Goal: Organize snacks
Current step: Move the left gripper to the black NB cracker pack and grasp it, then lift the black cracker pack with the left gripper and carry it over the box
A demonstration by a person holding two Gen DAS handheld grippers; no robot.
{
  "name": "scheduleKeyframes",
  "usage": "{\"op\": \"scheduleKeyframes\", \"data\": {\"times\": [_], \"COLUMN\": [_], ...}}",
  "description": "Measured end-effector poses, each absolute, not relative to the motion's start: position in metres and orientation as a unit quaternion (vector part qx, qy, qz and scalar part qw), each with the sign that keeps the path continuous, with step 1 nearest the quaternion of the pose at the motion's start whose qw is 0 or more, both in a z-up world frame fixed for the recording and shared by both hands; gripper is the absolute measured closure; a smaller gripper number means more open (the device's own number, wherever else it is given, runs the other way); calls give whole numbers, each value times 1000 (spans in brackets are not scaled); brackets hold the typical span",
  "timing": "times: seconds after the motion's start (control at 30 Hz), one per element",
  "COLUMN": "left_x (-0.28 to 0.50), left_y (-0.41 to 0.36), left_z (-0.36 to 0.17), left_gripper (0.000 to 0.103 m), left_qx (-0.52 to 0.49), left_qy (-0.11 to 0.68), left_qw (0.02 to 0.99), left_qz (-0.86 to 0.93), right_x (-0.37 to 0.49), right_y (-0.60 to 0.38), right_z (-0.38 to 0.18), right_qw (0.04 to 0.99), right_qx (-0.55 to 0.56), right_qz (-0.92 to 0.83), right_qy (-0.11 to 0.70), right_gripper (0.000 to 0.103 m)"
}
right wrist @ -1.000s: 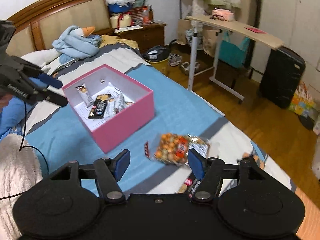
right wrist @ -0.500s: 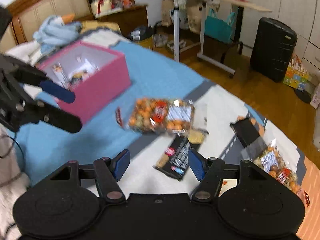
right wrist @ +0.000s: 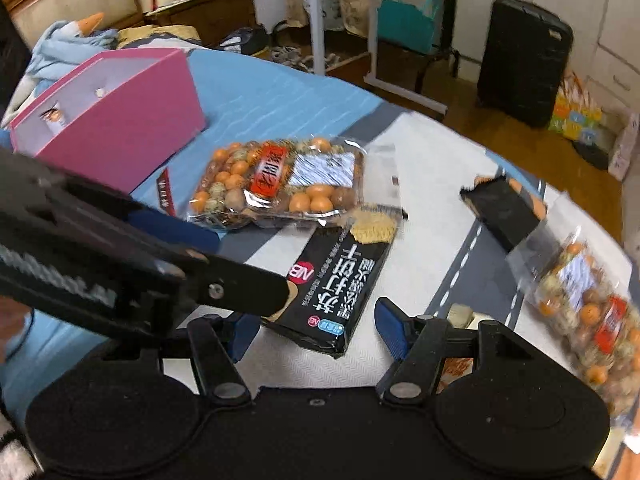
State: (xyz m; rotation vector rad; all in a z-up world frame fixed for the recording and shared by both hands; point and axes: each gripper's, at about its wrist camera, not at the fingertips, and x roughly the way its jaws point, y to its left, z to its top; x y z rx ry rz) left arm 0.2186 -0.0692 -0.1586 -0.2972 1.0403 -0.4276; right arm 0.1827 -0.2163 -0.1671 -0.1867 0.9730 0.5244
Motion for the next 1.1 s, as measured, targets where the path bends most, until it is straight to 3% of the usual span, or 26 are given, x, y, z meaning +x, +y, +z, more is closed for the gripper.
{"op": "scheduleKeyframes", "data": {"times": [0.2, 0.37, 0.7, 1.1], "left_x": [227, 235, 240, 235], "left_y": [-69, -70, -79, -83], "left_z": [-179, -191, -198, -188], "left_gripper": [48, 59, 59, 64], "left_qx": [-167, -181, -180, -178], "left_qy": [495, 495, 494, 514], "left_qw": [828, 825, 820, 807], "left_qz": [-202, -203, -226, -231], "right_x": [186, 192, 193, 183], "right_y": [-215, -216, -205, -196], "right_z": [-176, -179, -189, -179], "right_qw": [852, 849, 846, 839], "right_qx": [-95, -79, -106, -128], "right_qz": [243, 254, 264, 250], "right_qy": [454, 457, 451, 466], "right_gripper": [35, 34, 28, 34]}}
